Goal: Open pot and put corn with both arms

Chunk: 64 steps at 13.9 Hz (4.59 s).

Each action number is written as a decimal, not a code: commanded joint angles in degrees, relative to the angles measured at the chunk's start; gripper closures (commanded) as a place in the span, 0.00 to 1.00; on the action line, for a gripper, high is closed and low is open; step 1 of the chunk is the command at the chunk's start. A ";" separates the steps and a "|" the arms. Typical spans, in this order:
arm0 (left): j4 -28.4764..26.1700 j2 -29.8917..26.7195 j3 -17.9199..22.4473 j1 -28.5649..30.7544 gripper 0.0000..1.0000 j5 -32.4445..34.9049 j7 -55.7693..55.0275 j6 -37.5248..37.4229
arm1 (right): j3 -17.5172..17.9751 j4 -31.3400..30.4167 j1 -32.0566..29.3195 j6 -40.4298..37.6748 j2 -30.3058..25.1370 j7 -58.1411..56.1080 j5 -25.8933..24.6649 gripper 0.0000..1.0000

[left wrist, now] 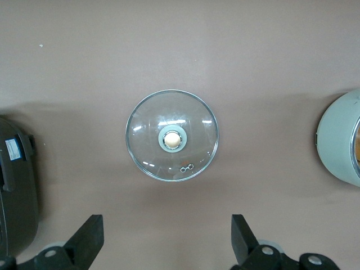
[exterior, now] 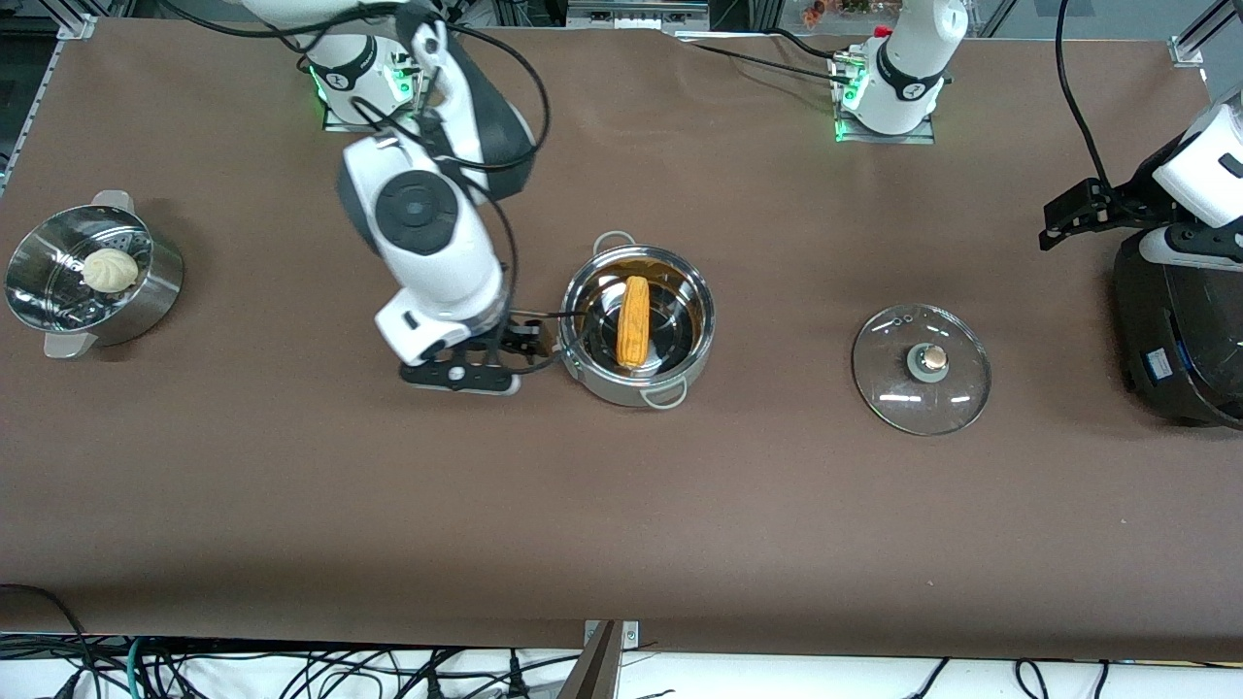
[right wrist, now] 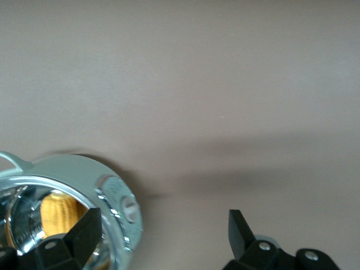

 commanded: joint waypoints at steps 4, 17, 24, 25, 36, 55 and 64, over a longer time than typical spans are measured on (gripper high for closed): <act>1.37 0.15 0.01 0.07 0.00 1.53 0.02 -1.46 | -2.05 -2.36 -7.06 -11.48 -9.71 -17.97 4.44 0.00; 1.37 0.15 -0.08 -0.11 0.00 1.62 0.02 -2.17 | 3.93 -14.24 -27.39 -20.65 -30.92 -37.68 -1.02 0.00; 1.46 0.15 -0.52 -0.37 0.00 1.62 -0.07 -3.04 | 4.01 -12.91 -27.30 -19.77 -28.81 -36.71 -1.19 0.00; 1.46 0.06 -0.87 -0.29 0.00 1.62 -0.07 -3.13 | 4.01 -12.91 -27.30 -19.77 -28.90 -36.62 -1.19 0.00; 1.64 0.06 -0.70 -0.02 0.00 1.36 0.10 -4.89 | 4.19 -12.91 -27.04 -19.59 -28.72 -36.53 -2.25 0.00; 2.34 0.32 -0.34 1.91 0.00 0.83 -0.25 -6.21 | 4.10 -12.91 -27.30 -19.50 -28.37 -37.24 -2.33 0.00; 2.34 0.41 -0.61 1.91 0.00 1.36 -0.51 -6.03 | 3.92 -12.12 -27.56 -19.50 -28.28 -37.32 -2.25 0.00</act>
